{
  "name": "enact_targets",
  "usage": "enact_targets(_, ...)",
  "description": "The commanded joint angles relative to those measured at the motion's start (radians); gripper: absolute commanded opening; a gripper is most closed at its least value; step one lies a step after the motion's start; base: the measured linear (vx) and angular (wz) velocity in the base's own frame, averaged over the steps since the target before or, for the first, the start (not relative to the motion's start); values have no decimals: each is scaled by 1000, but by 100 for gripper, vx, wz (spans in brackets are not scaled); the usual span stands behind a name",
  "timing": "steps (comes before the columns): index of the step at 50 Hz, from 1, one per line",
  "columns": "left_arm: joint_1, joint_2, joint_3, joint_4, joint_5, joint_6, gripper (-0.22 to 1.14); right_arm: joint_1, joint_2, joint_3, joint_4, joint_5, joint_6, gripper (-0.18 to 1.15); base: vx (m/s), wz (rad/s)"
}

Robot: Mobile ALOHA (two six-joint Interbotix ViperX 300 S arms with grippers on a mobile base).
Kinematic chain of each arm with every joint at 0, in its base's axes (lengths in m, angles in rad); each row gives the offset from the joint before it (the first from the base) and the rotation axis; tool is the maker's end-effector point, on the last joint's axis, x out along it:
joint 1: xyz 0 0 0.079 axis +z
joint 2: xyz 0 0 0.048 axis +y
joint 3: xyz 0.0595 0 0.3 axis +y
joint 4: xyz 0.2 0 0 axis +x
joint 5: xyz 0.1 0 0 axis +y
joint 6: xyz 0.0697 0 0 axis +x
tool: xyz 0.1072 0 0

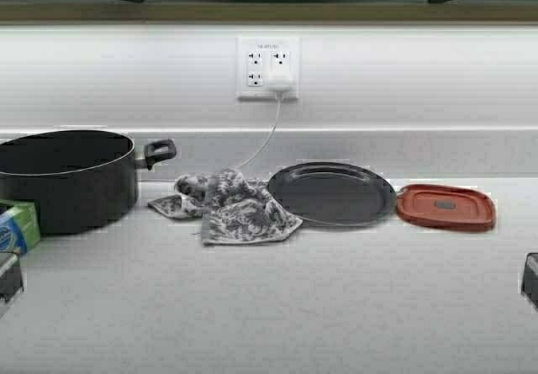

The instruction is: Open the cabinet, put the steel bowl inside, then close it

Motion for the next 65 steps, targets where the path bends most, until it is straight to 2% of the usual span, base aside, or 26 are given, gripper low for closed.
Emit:
enact_targets(1,21,-84,118,40,-44,32,101,-17,-69,55,-25,-31,-49,103,2,-1)
enact_targets(5,18,-147,186,104,-66,80,95,-14,-130,106,-60,-29,-92,98,2,-1)
enact_targets(9,8,-189,218,153,-66,161,75,-14,-186,133,-115,-29,-155,82,0,0)
enact_targets(12,-3,-219,227,178,-64,247,46,-14,-225,144,-164,-31,-224,60,-1,4)
enact_targets(15,-32,-244,236,192,-66,345,10,-5,-275,161,-213,-29,-301,32,-2,8)
enact_targets(18,-61,-272,242,190,-66,453,-13,21,-318,190,-235,-29,-377,5,-2,8)
enact_targets(19,-72,-282,241,190,-64,492,-14,37,-336,202,-233,-26,-420,-4,-1,6)
enact_targets(21,-92,-307,245,190,-55,561,-9,58,-356,213,-221,-23,-468,-6,-1,5)
enact_targets(26,-152,-396,252,176,57,710,10,86,-400,232,-158,34,-588,9,0,2)
enact_targets(28,-167,-426,250,158,117,746,9,94,-417,233,-138,69,-632,12,0,0)
enact_targets(37,-187,-583,258,43,299,904,6,133,-505,230,-95,207,-787,7,0,0)
enact_targets(48,-187,-750,279,-126,532,1172,7,155,-643,255,-83,390,-864,7,-5,-2)
enact_targets(58,-187,-762,322,-321,568,1358,7,158,-664,265,-103,495,-868,7,-11,-5)
enact_targets(65,-187,-723,327,-362,578,1428,7,158,-644,261,-104,502,-868,7,-17,-8)
